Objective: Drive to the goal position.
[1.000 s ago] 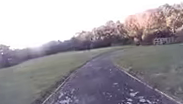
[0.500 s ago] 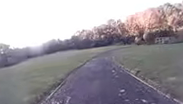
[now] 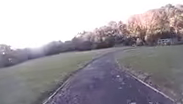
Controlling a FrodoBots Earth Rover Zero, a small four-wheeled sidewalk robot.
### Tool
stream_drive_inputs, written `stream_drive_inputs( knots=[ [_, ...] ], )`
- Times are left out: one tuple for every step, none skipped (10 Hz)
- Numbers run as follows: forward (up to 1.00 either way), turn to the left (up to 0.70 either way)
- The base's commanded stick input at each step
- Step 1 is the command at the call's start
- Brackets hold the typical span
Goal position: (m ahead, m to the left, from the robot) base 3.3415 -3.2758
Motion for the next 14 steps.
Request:
stream_drive_inputs(
  knots=[
    [0.7, 0.0],
    [0.7, 0.0],
    [0.7, 0.0],
    [0.7, 0.0],
    [0.7, 0.0],
    [0.7, 0.0],
    [0.7, 0.0],
    [0.7, 0.0],
    [0.7, 0.0],
    [0.7, 0.0],
    [0.7, 0.0],
    [0.7, 0.0],
    [0.7, 0.0],
    [0.7, 0.0]
  ],
)
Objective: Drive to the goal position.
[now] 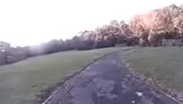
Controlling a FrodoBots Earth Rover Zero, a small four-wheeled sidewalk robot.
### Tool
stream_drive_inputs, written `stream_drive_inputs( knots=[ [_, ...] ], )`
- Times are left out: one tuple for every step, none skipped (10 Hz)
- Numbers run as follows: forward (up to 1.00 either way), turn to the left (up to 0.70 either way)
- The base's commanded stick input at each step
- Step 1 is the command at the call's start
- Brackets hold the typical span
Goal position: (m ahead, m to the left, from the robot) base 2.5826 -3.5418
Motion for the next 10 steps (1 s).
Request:
stream_drive_inputs(
  knots=[
    [0.7, 0.0],
    [0.7, 0.0],
    [0.7, 0.0],
    [0.7, 0.0],
    [0.7, 0.0],
    [0.7, -0.04],
    [0.7, -0.27],
    [0.7, -0.16],
    [0.7, 0.0],
    [0.7, 0.0]
  ],
)
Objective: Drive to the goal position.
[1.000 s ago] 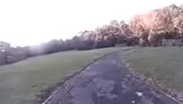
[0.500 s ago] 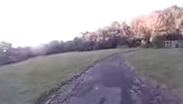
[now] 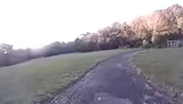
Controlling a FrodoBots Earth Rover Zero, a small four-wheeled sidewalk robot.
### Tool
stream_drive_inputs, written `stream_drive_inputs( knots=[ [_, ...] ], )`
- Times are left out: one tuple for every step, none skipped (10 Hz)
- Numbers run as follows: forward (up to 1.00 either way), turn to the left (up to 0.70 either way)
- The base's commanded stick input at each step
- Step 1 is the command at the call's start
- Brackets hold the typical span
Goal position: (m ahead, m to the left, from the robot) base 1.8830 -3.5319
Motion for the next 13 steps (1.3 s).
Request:
stream_drive_inputs(
  knots=[
    [0.7, 0.0],
    [0.58, 0.0],
    [0.15, 0.0],
    [0.0, 0.0],
    [0.0, 0.0],
    [0.0, 0.0],
    [0.0, 0.0],
    [0.0, 0.0],
    [0.0, 0.0],
    [0.0, 0.0],
    [0.0, 0.0],
    [0.17, 0.0],
    [0.39, 0.0]
  ],
)
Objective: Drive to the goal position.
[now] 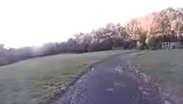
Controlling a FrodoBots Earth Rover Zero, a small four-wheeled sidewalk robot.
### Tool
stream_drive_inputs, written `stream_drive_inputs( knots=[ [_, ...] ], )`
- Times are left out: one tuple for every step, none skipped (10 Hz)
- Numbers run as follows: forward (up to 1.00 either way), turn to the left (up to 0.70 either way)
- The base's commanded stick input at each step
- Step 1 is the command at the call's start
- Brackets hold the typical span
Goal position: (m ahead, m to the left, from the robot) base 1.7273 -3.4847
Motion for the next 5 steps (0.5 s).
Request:
stream_drive_inputs(
  knots=[
    [0.66, 0.0],
    [0.69, -0.18],
    [0.69, -0.34],
    [0.69, -0.34],
    [0.19, 0.0]
  ],
)
